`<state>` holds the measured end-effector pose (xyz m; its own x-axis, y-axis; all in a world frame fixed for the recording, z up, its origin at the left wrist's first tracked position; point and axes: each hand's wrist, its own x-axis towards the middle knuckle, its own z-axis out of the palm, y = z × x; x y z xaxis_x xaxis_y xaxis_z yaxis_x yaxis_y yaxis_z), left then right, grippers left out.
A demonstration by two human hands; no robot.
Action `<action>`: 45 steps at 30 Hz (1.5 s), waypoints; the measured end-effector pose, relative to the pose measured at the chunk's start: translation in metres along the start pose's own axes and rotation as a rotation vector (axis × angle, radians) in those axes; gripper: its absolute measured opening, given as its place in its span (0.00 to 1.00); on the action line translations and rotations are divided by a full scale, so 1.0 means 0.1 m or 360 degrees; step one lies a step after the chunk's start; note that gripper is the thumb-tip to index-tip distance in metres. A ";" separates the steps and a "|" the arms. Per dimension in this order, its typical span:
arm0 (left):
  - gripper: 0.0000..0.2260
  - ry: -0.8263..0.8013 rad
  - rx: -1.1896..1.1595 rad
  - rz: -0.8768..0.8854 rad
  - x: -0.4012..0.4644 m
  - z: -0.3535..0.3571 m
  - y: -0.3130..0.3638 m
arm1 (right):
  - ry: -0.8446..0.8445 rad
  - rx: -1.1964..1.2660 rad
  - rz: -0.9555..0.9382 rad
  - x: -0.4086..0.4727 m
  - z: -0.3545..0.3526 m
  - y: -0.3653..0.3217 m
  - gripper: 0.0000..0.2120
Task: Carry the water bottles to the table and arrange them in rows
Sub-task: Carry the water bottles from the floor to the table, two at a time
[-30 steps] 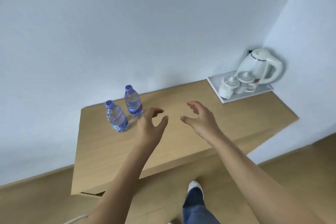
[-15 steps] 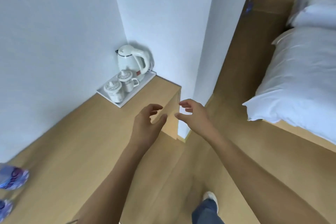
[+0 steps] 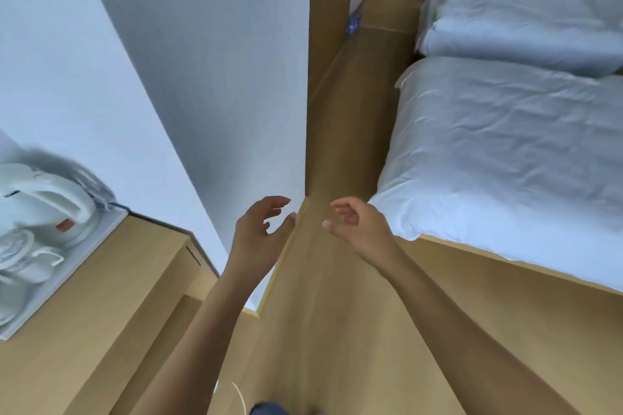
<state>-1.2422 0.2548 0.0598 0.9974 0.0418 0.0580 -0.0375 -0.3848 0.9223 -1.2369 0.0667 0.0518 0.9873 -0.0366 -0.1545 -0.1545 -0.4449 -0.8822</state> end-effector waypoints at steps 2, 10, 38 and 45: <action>0.09 -0.0020 0.0006 0.0021 0.30 0.24 0.11 | 0.0054 0.0014 0.0033 0.23 -0.28 0.08 0.19; 0.06 -0.0158 0.0023 0.0126 1.69 1.11 0.28 | 0.0180 0.0095 0.0203 1.39 -1.01 0.37 0.20; 0.09 -0.0384 -0.0010 0.0106 7.93 3.85 1.00 | 0.0307 0.0051 0.0316 7.69 -3.54 0.49 0.18; 0.06 -0.0349 -0.0022 0.0077 9.55 4.43 1.25 | 0.0274 0.0033 0.0353 9.30 -4.22 0.48 0.19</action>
<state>-0.2671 -0.1623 0.0614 0.9837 -0.1786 0.0191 -0.0849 -0.3686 0.9257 -0.3106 -0.3660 0.0531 0.9207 -0.2831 -0.2688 -0.3666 -0.3904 -0.8445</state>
